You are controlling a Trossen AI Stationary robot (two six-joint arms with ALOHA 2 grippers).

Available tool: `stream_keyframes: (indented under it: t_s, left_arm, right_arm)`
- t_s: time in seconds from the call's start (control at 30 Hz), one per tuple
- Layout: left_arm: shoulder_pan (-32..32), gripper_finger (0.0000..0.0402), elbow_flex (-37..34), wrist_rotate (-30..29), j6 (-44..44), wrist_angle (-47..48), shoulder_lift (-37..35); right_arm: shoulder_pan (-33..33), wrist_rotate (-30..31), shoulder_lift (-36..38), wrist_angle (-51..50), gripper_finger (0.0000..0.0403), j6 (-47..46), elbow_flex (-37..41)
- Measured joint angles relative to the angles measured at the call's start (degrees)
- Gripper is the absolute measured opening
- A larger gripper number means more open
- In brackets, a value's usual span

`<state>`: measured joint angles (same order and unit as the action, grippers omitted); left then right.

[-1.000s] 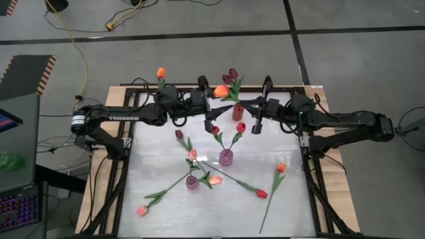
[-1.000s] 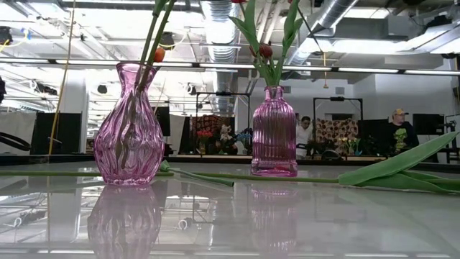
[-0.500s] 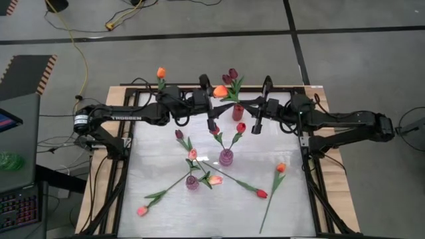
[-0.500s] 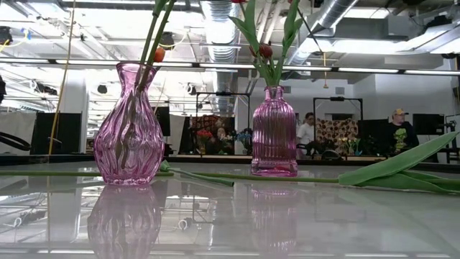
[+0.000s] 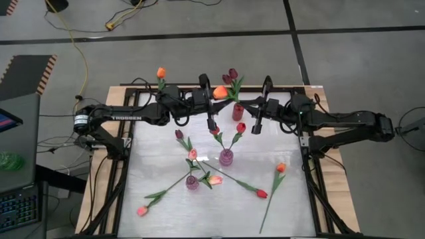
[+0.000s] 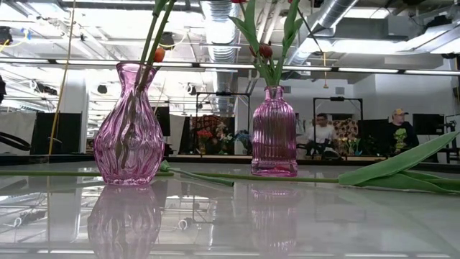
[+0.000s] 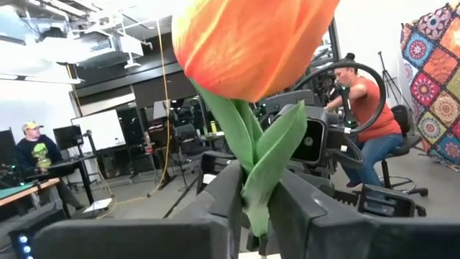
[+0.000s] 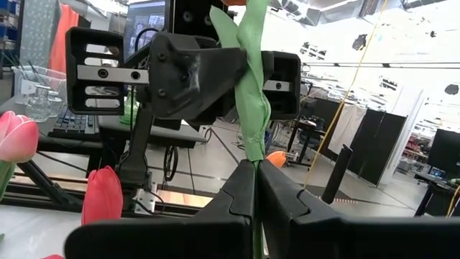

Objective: Sort flowers into vase by color
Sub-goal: Put the top orange flower into the clear vase

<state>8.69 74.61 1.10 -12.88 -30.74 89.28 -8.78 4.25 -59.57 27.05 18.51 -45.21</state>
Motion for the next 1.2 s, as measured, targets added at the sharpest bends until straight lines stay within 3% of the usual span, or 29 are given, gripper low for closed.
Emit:
stream_keyframes:
  t_s: [0.3,0.53,0.7,0.83,1.2]
  left_arm:
    - [0.0,0.0004,0.0,-0.04,0.0,0.18,-0.01]
    - [0.0,0.0002,-0.02,-0.49,-0.47,2.72,-0.77]
    - [0.0,0.0001,-0.02,-4.88,-3.02,13.8,-5.65]
    - [-0.02,0.0,-0.02,-9.17,-3.07,23.13,-11.08]
    - [-0.02,0.0,-0.02,-20.15,1.16,46.58,-29.06]
  right_arm:
    - [0.0,0.08,0.0,-0.02,0.0041,-0.01,0.0]
    - [0.0,2.34,0.0,-0.19,0.0103,-0.03,0.02]
    - [0.14,10.07,0.06,-3.13,0.0158,-0.03,0.02]
    - [0.11,12.69,0.39,-7.9,0.0182,-0.05,0.04]
    - [-0.02,14.16,0.81,-17.72,0.0182,-2.43,0.09]
